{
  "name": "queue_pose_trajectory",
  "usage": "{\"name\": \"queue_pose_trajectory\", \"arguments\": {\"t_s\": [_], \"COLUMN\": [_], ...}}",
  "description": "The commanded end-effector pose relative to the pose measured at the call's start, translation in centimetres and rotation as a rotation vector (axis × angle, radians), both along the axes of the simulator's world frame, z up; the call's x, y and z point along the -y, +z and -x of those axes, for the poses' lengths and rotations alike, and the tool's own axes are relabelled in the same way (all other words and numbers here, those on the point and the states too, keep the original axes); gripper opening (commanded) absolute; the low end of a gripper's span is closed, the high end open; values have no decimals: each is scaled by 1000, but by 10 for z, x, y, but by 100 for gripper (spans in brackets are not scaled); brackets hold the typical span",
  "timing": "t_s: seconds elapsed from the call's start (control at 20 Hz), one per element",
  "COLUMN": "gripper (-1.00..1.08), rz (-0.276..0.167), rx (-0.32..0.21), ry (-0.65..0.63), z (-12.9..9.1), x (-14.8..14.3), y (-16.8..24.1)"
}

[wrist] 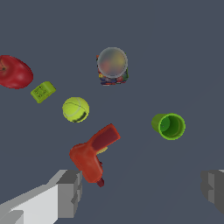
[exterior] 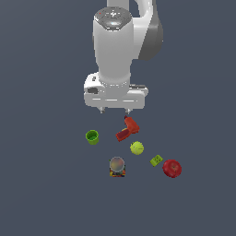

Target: Pick up a designated object from a clutter of objects.

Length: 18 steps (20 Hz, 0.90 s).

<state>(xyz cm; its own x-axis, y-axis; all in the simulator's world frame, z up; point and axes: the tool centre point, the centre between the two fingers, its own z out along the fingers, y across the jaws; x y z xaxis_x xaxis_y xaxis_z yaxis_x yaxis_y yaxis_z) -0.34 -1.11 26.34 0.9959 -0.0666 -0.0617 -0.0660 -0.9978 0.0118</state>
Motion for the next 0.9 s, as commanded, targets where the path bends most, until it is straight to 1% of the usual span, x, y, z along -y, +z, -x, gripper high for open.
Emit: {"name": "queue_pose_trajectory", "arguments": {"t_s": [0.0, 0.2, 0.4, 0.65, 0.85], "gripper": [100, 100, 100, 100, 100], "rz": [-4, -9, -10, -4, 3], "rx": [4, 13, 23, 37, 46], "ry": [-63, -196, -357, -556, -683], "z": [-3, -6, -8, -5, -1], "x": [8, 25, 48, 77, 96], "y": [-14, -41, -74, -113, -138]}}
